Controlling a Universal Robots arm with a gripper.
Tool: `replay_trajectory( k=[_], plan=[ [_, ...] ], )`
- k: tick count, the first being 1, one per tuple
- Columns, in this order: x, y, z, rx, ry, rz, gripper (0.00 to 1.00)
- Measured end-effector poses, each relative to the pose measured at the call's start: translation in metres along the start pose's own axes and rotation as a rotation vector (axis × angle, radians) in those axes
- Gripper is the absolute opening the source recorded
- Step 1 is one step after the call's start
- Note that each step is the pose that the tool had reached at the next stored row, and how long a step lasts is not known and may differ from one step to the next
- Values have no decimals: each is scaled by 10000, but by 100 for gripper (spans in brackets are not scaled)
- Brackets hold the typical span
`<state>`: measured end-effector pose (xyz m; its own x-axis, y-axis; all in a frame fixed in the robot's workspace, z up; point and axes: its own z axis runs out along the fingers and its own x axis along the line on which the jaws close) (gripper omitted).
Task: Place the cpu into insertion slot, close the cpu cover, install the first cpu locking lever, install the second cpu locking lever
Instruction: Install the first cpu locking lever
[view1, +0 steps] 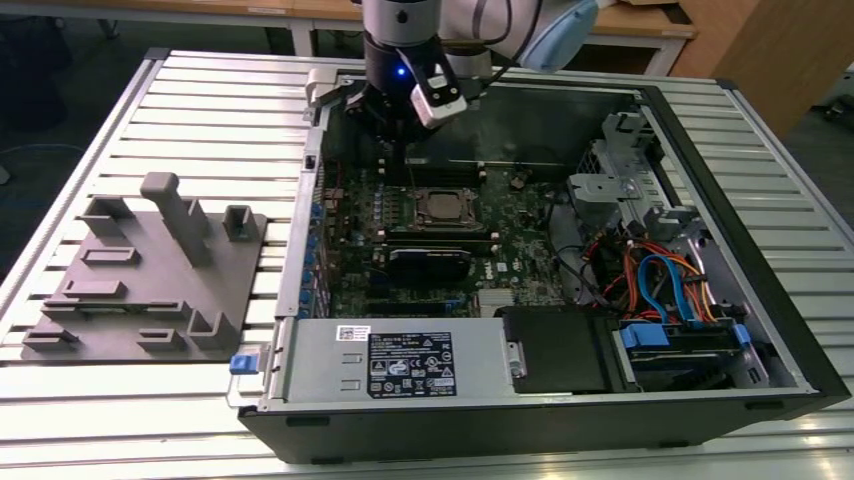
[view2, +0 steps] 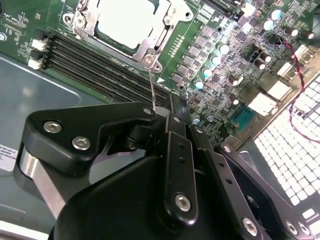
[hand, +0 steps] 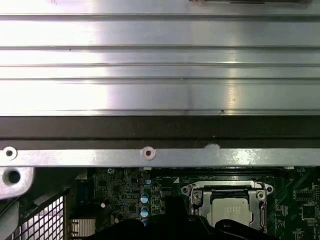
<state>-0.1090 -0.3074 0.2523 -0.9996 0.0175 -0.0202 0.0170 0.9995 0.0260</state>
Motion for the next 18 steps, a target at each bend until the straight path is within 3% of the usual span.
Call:
replay_trajectory(
  k=[13,18],
  plan=[
    [-194,4,4,2,0,52,10],
    [-222,5,4,2,-2,80,10]
  ],
)
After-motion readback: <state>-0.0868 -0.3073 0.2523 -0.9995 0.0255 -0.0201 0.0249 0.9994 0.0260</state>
